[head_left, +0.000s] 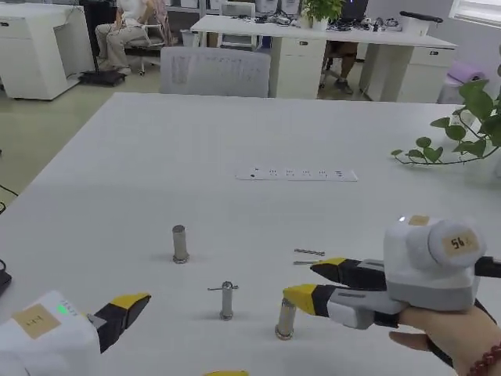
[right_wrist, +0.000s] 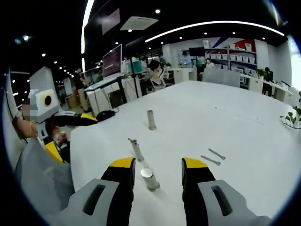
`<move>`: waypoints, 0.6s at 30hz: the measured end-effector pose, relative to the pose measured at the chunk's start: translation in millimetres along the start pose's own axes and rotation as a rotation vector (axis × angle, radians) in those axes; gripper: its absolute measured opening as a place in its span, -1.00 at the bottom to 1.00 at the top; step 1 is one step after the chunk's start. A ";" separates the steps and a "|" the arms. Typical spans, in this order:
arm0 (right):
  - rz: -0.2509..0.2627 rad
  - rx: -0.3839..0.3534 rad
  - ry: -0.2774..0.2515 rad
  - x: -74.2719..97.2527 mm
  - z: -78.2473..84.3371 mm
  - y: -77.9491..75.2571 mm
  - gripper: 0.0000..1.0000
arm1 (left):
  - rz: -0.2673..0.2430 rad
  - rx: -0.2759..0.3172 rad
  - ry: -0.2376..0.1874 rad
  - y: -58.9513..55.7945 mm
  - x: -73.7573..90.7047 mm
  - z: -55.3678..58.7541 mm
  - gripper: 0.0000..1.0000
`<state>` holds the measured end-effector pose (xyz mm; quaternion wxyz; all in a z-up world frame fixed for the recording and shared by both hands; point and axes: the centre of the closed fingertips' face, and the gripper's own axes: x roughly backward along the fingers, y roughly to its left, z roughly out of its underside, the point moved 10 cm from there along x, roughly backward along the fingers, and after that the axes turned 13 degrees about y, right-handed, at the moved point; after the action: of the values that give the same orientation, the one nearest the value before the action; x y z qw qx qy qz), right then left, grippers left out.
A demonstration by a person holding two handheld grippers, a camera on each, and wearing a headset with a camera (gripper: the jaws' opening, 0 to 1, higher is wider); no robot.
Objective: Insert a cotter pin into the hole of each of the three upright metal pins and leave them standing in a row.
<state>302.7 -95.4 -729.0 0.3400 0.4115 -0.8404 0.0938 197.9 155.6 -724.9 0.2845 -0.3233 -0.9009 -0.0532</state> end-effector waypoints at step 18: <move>0.027 0.007 0.085 -12.6 -8.4 -49.9 -0.27 | 0.015 -0.010 0.001 1.9 -2.7 -1.1 0.87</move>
<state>349.9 -115.9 -737.0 0.3724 0.3972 -0.8303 0.1187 201.2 155.2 -725.6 0.2835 -0.3315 -0.8981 -0.0557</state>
